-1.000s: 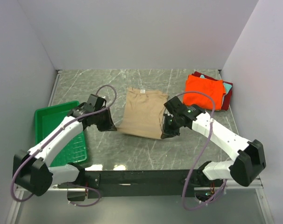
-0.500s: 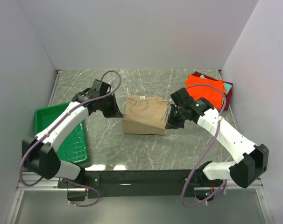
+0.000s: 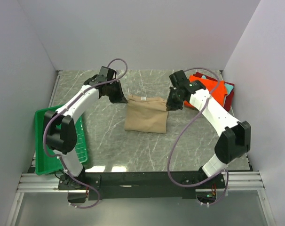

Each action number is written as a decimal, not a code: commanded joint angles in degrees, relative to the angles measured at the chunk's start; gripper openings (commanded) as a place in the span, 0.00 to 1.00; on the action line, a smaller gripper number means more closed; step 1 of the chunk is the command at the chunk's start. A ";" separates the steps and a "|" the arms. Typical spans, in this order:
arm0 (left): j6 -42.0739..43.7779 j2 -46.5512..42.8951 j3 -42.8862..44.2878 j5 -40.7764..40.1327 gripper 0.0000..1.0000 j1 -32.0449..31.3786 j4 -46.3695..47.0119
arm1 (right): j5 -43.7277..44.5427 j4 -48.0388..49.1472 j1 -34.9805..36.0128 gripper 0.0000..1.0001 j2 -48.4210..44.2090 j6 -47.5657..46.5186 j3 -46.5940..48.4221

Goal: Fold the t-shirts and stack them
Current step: Fold the tshirt

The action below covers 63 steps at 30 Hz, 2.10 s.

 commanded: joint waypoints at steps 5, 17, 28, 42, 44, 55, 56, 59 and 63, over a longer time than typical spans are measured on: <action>2.67 8.89 9.70 3.31 0.00 2.82 3.13 | 2.10 2.51 -4.75 0.00 7.89 -5.41 8.17; 3.29 21.91 21.48 5.43 0.00 5.19 2.34 | 0.34 1.73 -8.27 0.00 23.27 -9.10 19.79; 2.58 27.18 24.47 7.19 0.00 6.78 3.92 | 0.16 2.34 -9.68 0.00 29.69 -10.07 22.07; 1.18 24.04 23.52 4.64 0.63 7.31 5.76 | -7.47 2.07 -10.56 0.66 29.96 -12.97 26.74; 2.32 23.24 21.24 5.52 0.65 7.31 6.47 | -8.88 3.65 -10.73 0.68 27.86 -13.76 23.42; 5.31 18.05 7.34 12.29 0.72 7.31 13.06 | -22.94 19.38 -12.14 0.69 17.04 -15.08 -1.03; 5.48 17.96 6.21 12.29 0.72 7.31 13.50 | -23.56 20.35 -12.31 0.69 16.17 -14.99 -3.39; 6.10 18.05 4.53 12.64 0.72 7.31 13.94 | -25.31 23.34 -13.10 0.69 15.28 -15.34 -6.83; 6.36 18.40 2.16 13.26 0.72 7.31 14.82 | -26.90 25.80 -13.98 0.69 15.54 -15.87 -9.65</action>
